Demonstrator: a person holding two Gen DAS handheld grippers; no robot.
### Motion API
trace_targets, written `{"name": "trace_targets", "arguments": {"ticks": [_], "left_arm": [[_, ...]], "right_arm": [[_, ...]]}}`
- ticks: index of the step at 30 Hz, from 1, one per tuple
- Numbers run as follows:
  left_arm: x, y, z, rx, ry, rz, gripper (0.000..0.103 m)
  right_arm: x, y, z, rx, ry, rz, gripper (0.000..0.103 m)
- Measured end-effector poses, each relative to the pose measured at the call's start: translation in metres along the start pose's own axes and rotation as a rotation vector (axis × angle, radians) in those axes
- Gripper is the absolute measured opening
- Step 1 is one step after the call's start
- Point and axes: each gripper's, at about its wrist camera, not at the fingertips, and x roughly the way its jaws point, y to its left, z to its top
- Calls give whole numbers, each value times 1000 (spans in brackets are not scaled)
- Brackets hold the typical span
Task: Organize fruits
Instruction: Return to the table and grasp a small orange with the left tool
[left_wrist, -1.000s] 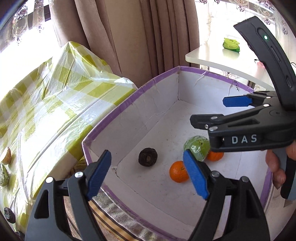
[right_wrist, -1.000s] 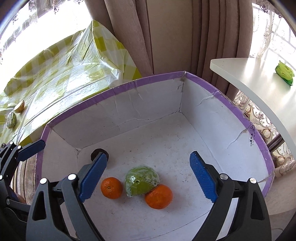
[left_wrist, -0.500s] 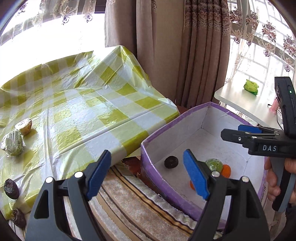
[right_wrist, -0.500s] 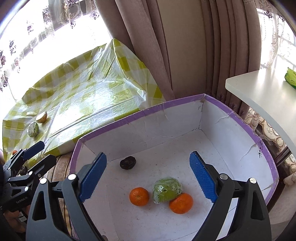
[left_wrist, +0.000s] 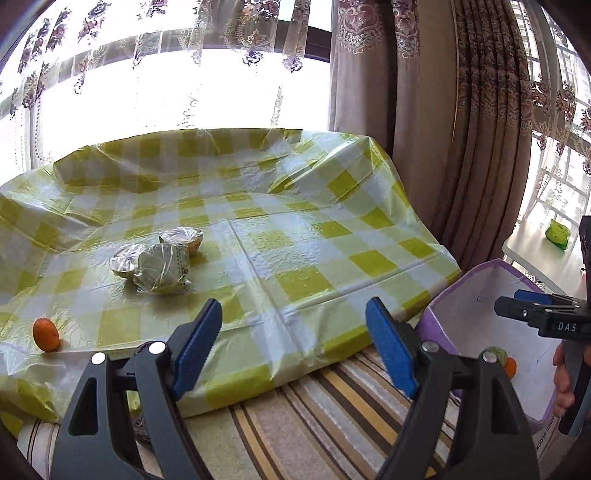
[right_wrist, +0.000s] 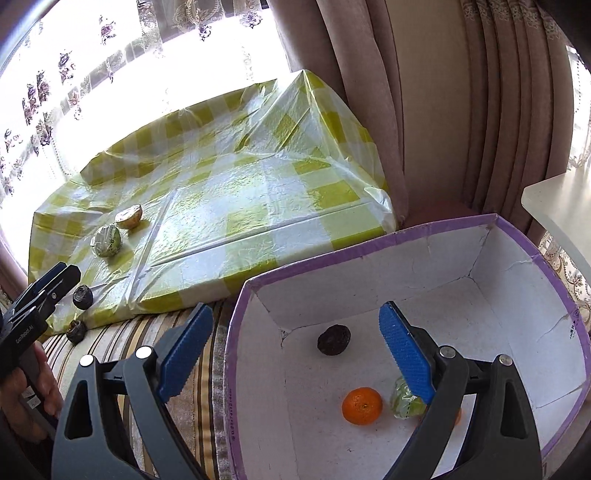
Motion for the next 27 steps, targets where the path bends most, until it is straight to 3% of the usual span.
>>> {"name": "trace_targets", "arguments": {"ticks": [12,17,23,27], "left_arm": [[-30,114,-13,-174,-11,194,78],[-40,163,-22,-276,7,268,68],[-39,211,-30,-409,57,267,54],[-35,227,-33,-454,84,270,53]], "right_arm": [[30,65,-2,-100,43,102,84],[44,80,-1,-63,55,162,84],[62,107,0,-78,64,206,84],[76,126,4,-98,69,232,84]]}}
